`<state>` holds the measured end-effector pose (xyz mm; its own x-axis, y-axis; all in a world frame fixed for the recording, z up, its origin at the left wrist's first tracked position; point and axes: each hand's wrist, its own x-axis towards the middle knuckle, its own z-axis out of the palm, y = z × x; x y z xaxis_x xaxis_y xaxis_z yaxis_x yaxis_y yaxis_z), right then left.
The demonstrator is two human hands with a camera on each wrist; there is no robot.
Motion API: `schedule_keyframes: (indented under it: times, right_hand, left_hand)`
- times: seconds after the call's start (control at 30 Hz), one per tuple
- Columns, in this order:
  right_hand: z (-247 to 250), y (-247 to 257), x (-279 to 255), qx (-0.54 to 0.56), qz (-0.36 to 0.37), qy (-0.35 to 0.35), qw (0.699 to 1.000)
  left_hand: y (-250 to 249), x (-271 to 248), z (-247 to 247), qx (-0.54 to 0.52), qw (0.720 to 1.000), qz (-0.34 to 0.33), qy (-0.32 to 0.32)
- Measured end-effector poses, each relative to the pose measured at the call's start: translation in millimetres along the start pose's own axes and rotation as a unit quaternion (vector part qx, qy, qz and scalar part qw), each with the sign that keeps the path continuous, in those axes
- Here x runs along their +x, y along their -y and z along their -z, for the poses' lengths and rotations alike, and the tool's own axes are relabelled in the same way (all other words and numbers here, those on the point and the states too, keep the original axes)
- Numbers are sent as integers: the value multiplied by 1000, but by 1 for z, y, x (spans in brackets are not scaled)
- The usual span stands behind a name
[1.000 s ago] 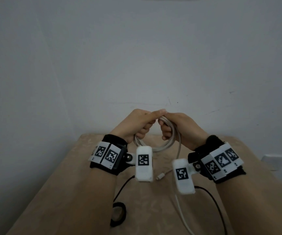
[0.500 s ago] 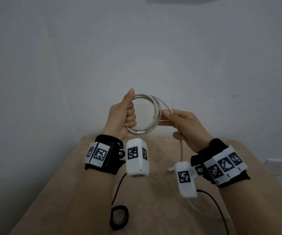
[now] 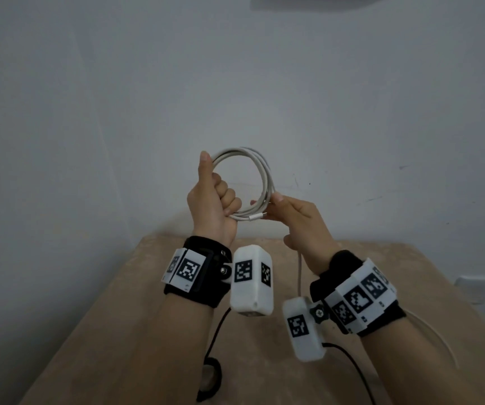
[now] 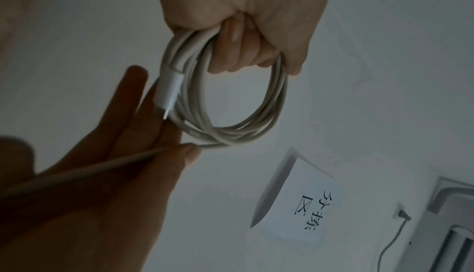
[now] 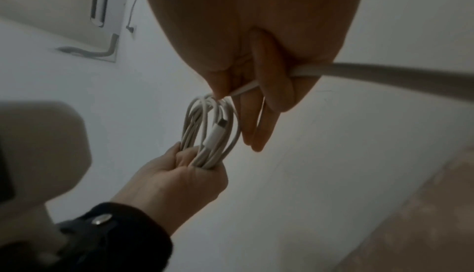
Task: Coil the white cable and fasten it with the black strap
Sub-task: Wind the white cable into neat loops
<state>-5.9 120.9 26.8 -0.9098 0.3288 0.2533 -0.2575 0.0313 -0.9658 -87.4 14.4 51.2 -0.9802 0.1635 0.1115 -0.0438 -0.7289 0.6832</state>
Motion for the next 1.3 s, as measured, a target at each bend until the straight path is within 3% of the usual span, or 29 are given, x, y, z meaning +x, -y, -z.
schedule_keyframes:
  times: [0.13,0.27,0.37,0.6,0.73,1.0,1.13,1.3]
  right_hand:
    - [-2,-6,4,95,-41,15,994]
    - [-4,-6,5,280,-84,61,954]
    - [-3,-7,5,333,-86,71,936]
    - [1,-8,7,283,-56,82,954]
    - [-2,-7,7,225,-29,25,973]
    - [-5,-10,7,225,40,-74,971]
    - [0,-9,8,239,42,-96,965]
    - [22,-3,16,269,31,-69,960]
  left_hand:
    - [5,-3,-3,-102,994,43,3]
    - [12,-2,-5,-173,982,73,-12]
    - [19,-2,-6,-208,972,107,-9]
    - [25,1,-2,-249,955,163,-17]
    - [30,-3,-5,-261,949,173,-26]
    - [48,-8,-13,-276,940,202,-3]
    - [49,-8,-14,-224,948,222,31]
    - [46,-1,-10,-142,957,222,119]
